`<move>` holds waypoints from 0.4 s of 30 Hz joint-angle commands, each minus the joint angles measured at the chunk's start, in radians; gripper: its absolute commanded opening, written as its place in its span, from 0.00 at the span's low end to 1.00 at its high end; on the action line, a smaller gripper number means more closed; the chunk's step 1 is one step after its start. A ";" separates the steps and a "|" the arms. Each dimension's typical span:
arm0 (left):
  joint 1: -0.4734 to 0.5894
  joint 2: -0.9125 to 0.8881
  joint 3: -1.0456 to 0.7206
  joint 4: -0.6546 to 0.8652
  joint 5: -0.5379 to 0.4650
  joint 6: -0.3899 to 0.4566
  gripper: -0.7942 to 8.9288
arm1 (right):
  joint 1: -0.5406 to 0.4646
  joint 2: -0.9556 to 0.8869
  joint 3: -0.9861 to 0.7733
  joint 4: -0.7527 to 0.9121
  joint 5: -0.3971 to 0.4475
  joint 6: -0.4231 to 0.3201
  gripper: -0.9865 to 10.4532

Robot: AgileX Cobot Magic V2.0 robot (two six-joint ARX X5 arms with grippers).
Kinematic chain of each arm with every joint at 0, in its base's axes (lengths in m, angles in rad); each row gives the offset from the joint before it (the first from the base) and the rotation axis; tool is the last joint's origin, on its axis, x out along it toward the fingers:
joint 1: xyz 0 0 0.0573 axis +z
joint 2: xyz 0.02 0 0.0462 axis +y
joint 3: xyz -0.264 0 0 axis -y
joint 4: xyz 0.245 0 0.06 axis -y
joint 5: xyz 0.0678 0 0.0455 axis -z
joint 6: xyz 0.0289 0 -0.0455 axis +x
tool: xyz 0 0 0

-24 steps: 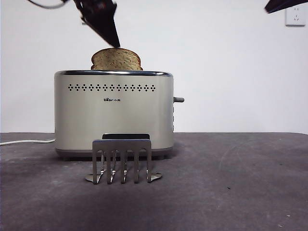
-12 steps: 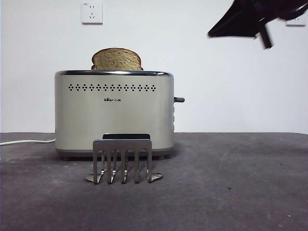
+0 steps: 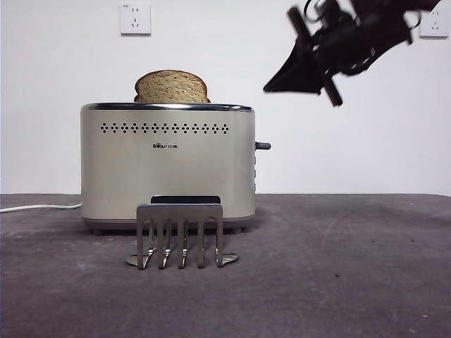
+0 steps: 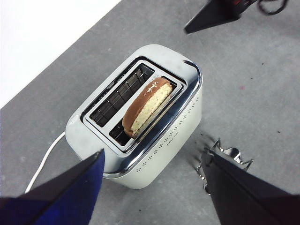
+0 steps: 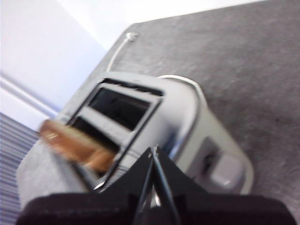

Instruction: Pick up a slice of bread from the rack,put the bread on the toaster,press the button

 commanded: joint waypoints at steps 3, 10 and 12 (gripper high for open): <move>0.002 0.002 0.003 -0.008 0.051 -0.024 0.44 | 0.007 0.095 0.035 0.008 0.007 0.016 0.08; 0.002 0.002 0.003 -0.008 0.079 -0.024 0.44 | 0.009 0.176 0.047 0.023 0.032 0.001 0.08; 0.002 0.002 0.003 -0.008 0.079 -0.024 0.44 | 0.015 0.192 0.047 0.024 0.033 -0.015 0.08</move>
